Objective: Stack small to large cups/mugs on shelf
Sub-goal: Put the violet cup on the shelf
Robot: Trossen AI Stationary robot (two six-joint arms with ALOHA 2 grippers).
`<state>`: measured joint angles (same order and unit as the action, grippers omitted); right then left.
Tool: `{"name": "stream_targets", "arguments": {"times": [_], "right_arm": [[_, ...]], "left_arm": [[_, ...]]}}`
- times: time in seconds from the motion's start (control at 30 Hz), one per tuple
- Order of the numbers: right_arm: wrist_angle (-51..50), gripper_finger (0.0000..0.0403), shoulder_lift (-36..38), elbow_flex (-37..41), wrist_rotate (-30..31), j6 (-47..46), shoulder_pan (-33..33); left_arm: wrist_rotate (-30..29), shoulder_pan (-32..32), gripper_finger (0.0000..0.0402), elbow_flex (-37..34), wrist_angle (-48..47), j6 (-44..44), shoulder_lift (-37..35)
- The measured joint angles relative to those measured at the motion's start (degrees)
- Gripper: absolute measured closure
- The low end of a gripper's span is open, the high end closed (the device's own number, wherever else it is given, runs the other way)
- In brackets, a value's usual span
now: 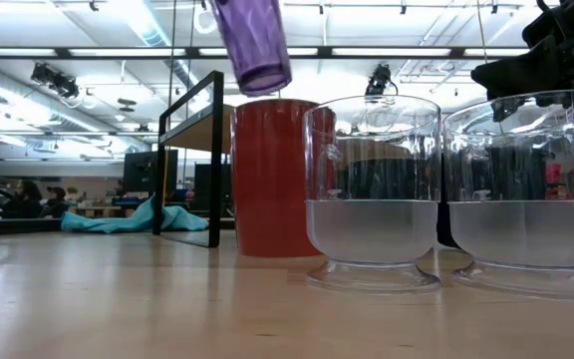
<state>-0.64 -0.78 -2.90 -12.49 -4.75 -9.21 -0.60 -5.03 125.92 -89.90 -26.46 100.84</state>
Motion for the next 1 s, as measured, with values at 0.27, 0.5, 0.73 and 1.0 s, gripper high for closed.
{"name": "stream_targets", "arguments": {"times": [0.27,0.5,0.73,1.0], "right_arm": [[0.0,0.0364,0.0,0.0,0.0,0.0,0.0],[0.0,0.0364,0.0,0.0,0.0,0.0,0.0],[0.0,0.0364,0.0,0.0,0.0,0.0,0.0],[0.0,0.0364,0.0,0.0,0.0,0.0,0.0]], "left_arm": [[2.3,-1.7,0.0382,1.9,-0.1,0.7,1.6],[2.1,-2.3,0.0387,1.8,-0.1,1.4,1.6],[2.3,-2.3,0.0378,-2.8,0.0,1.8,1.9],[3.2,-2.3,0.0389,-3.6,0.1,2.1,1.5]]}}
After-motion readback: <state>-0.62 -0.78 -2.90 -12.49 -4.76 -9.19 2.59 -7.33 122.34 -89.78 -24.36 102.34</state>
